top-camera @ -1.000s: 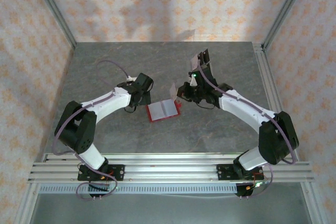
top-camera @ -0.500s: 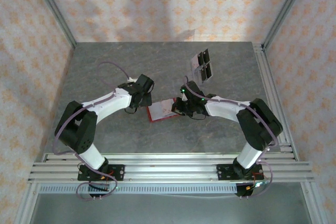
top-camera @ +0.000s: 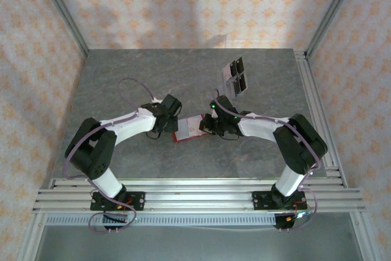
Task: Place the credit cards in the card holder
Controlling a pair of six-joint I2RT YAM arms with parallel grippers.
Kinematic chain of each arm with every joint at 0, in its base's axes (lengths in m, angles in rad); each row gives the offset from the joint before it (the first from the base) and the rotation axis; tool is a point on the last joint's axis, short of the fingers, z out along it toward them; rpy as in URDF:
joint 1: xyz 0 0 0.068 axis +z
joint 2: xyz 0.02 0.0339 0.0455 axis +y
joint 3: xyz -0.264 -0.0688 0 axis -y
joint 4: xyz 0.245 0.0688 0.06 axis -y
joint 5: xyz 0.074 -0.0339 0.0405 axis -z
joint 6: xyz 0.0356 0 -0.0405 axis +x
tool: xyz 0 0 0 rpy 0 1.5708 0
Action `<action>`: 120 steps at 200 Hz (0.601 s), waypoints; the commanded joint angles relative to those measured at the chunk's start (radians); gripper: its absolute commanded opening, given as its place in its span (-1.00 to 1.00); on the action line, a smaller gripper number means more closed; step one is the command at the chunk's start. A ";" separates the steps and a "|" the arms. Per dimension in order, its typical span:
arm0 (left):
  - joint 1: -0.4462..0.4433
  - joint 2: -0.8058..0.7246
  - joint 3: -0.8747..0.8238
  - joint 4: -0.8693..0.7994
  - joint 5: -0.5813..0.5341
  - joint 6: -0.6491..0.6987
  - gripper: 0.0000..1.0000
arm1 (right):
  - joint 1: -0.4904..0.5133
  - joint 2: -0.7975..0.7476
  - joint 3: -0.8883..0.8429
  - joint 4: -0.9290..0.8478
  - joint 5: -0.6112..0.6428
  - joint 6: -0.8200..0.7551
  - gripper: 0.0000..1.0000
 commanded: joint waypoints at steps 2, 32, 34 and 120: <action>-0.030 -0.030 -0.034 0.011 -0.005 -0.025 1.00 | -0.003 0.021 0.010 0.010 0.024 -0.024 -0.63; -0.042 -0.031 -0.067 0.043 -0.011 -0.041 1.00 | -0.009 0.047 0.040 -0.022 0.032 -0.041 -0.37; -0.043 -0.031 -0.069 0.047 -0.011 -0.041 1.00 | -0.009 0.050 0.042 -0.024 0.032 -0.043 -0.36; -0.079 -0.016 0.013 0.100 0.033 -0.023 1.00 | -0.053 0.089 0.069 -0.011 0.011 -0.034 -0.33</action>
